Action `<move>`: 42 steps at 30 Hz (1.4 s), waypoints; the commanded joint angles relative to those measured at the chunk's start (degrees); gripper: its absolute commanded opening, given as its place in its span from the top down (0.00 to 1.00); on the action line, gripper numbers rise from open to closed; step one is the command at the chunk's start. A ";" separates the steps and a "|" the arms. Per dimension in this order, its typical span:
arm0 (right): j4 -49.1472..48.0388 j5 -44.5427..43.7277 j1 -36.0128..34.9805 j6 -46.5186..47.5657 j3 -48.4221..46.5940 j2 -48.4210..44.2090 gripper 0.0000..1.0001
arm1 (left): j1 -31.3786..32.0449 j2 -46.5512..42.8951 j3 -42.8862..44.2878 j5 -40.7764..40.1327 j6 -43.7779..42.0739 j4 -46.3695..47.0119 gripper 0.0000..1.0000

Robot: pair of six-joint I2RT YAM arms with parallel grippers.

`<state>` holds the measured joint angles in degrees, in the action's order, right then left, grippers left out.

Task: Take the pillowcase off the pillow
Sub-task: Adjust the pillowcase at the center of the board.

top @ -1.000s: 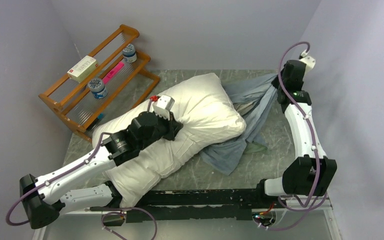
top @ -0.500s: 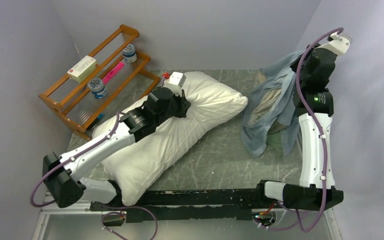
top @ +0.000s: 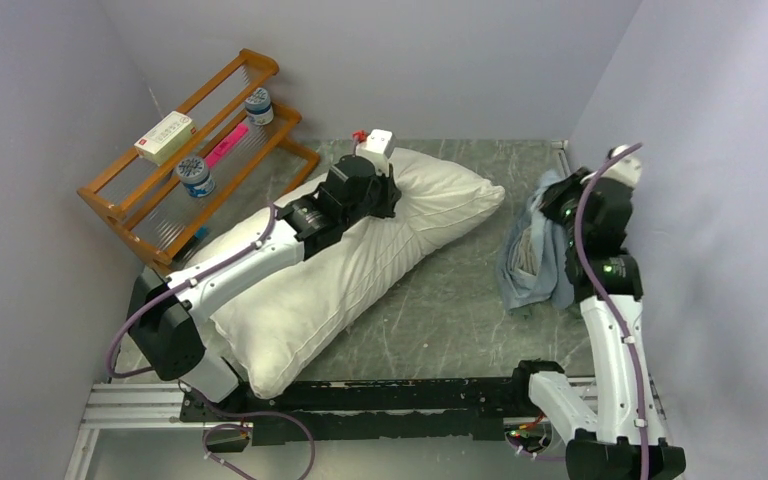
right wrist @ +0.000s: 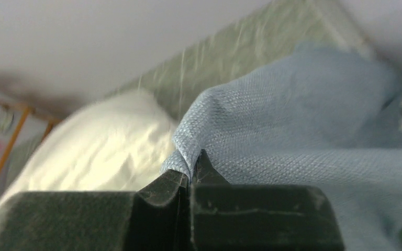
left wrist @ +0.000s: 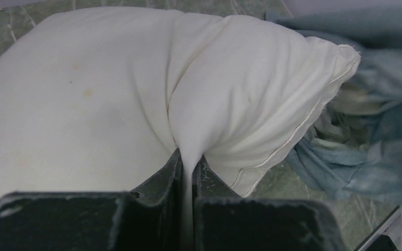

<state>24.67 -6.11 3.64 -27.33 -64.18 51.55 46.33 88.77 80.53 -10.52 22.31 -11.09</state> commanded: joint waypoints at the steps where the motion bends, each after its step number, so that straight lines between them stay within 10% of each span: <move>1: 2.11 10.31 -4.57 -3.81 7.90 -4.44 1.00 | 0.08 -2.64 -2.31 4.28 3.42 15.02 0.95; 7: 13.65 17.37 -7.66 -1.16 15.65 -11.84 1.00 | 0.43 -5.74 -7.99 9.04 4.21 16.09 0.91; 16: 19.38 25.89 -8.30 5.34 16.97 -15.30 0.69 | 0.43 -15.52 -16.86 8.68 4.65 14.11 0.70; 29: 18.62 9.06 -10.52 9.54 11.01 -20.11 0.10 | 0.30 -28.61 -24.02 2.61 1.16 7.10 0.37; 37: 12.26 -0.27 -12.65 14.06 9.88 -25.18 0.00 | 0.33 -39.65 -26.33 -6.06 -4.32 0.49 0.05; 42: 3.84 -10.97 -14.40 15.03 15.04 -34.79 0.00 | 0.34 -47.56 -28.62 -10.08 -9.38 -1.68 0.04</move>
<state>38.26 -5.96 -9.76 -14.70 -51.35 23.00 46.72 46.11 53.12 -15.38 18.85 -10.79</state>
